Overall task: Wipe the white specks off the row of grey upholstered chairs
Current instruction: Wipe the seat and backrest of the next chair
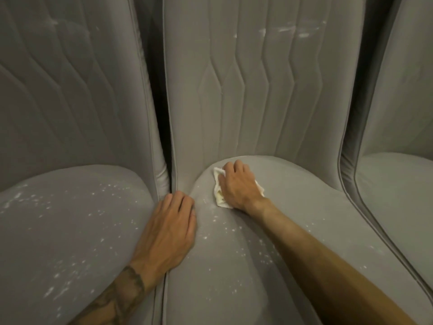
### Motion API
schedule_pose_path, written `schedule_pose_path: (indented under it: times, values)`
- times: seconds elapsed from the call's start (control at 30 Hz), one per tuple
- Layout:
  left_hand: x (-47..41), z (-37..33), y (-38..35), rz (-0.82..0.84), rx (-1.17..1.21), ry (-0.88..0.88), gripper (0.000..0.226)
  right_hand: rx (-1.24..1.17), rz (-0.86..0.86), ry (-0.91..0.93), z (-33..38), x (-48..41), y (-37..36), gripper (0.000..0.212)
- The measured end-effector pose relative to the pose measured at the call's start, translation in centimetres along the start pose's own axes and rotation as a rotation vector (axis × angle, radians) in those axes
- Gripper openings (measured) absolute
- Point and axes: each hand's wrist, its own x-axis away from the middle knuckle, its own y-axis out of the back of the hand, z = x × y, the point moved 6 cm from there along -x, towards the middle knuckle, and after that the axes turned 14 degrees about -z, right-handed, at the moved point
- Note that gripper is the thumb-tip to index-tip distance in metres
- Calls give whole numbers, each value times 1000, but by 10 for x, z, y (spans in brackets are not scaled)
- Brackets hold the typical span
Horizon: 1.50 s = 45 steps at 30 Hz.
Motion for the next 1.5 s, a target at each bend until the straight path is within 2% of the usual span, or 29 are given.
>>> schedule_pose_path:
  times: [0.13, 0.17, 0.23, 0.3, 0.37, 0.47, 0.5, 0.57, 0.63, 0.67, 0.7, 0.73, 0.83, 0.87, 0.97, 1.07, 1.13, 1.23, 1.3, 1.37, 1.47, 1.5]
  values:
    - [-2, -3, 9, -108, 14, -10, 28, -135, -12, 287, 50, 23, -1, 33]
    - [-2, -3, 10, -128, -10, -23, 28, -188, -17, 288, 51, 26, 1, 31]
    - [1, -4, 7, -112, -78, -75, 32, -211, -12, 166, 41, 15, 4, 31]
    - [3, -8, 6, -99, -104, -129, 29, -83, -17, 44, 33, 8, 0, 34]
    - [1, -8, 10, -142, -76, -128, 22, -26, -33, 115, 46, 11, -1, 36]
    - [-2, -5, 16, -174, -22, -68, 20, -215, 6, 304, 59, 33, 5, 33]
    - [-1, -8, 15, -156, -57, -118, 22, -242, 8, 296, 50, 33, 8, 31]
    - [4, -14, 12, -126, -169, -251, 29, -214, 11, 159, 15, 20, 13, 31]
    - [3, -16, 14, -117, -192, -287, 34, -102, 17, -8, -20, 10, 15, 33]
    - [2, -16, 15, -116, -198, -292, 36, -21, 16, -29, -27, 11, 15, 33]
    - [1, -16, 15, -106, -200, -277, 38, 47, -5, 14, -24, 14, 17, 33]
    - [0, -16, 14, -98, -194, -264, 39, 11, -50, 86, -10, 20, 19, 30]
    - [1, -12, 9, -44, -166, -216, 49, -236, -89, 288, 28, 51, 22, 21]
    - [0, -12, 10, -44, -170, -220, 50, -281, -33, 292, 24, 53, 23, 22]
    - [0, -17, 17, -101, -205, -277, 37, -206, 41, 106, -38, 36, 23, 29]
    - [1, -18, 18, -158, -197, -300, 36, -39, 56, -113, -89, 26, 27, 33]
    - [1, -16, 16, -165, -190, -291, 39, -42, 26, -109, -74, 35, 28, 32]
    - [2, -17, 16, -173, -201, -318, 36, -261, 40, 126, -24, 71, 31, 30]
    - [2, -19, 18, -186, -203, -351, 35, -333, 97, 198, -26, 80, 38, 29]
    - [1, -19, 18, -197, -197, -357, 36, -273, 89, 111, -63, 68, 42, 28]
    - [1, -20, 18, -222, -198, -370, 35, -128, 32, -138, -123, 54, 49, 30]
    - [2, -21, 18, -230, -201, -383, 32, -88, 13, -153, -126, 56, 48, 29]
